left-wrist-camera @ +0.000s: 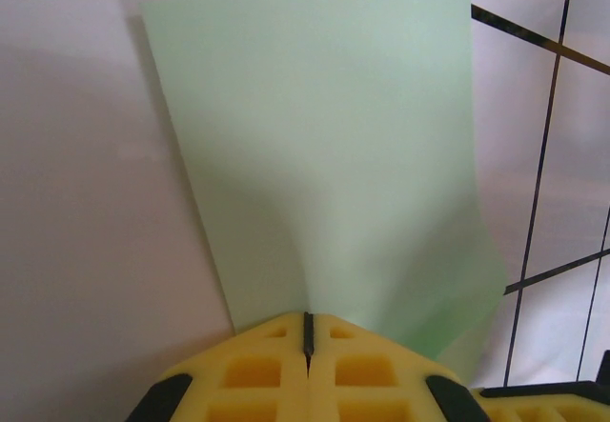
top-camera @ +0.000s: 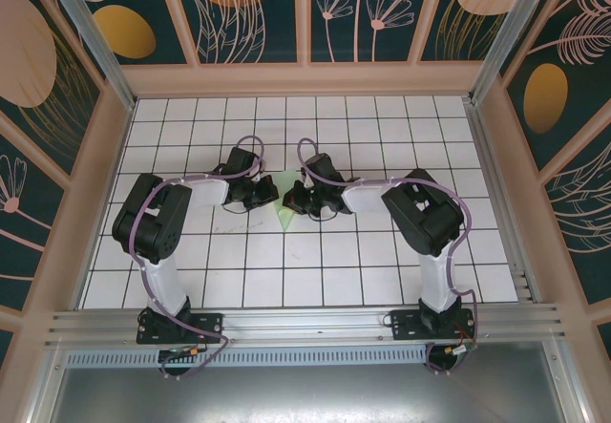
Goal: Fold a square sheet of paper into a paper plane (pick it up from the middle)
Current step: Third fold the triangle at the center of the table.
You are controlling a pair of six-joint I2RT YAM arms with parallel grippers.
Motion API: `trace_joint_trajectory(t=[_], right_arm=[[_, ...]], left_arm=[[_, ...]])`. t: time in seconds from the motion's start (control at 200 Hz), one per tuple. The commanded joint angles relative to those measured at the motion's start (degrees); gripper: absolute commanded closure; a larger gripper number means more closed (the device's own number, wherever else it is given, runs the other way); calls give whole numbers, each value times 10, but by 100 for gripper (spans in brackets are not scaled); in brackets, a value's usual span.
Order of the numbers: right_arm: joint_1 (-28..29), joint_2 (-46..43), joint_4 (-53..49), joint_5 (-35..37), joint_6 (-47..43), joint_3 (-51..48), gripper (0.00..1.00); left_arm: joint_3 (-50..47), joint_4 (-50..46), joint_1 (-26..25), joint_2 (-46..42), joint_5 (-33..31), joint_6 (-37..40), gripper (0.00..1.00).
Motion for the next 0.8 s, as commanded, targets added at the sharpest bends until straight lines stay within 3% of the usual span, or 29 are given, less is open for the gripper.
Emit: trace_joint_trajectory(t=[0.0,0.791], right_arm=[[4,15,-7,0,-13,14,100],[4,32,0,1,-9,23,100]], left_arm=[[0,-14,0,21,0,3,100],[-2,-11,0,20,3,1,100]])
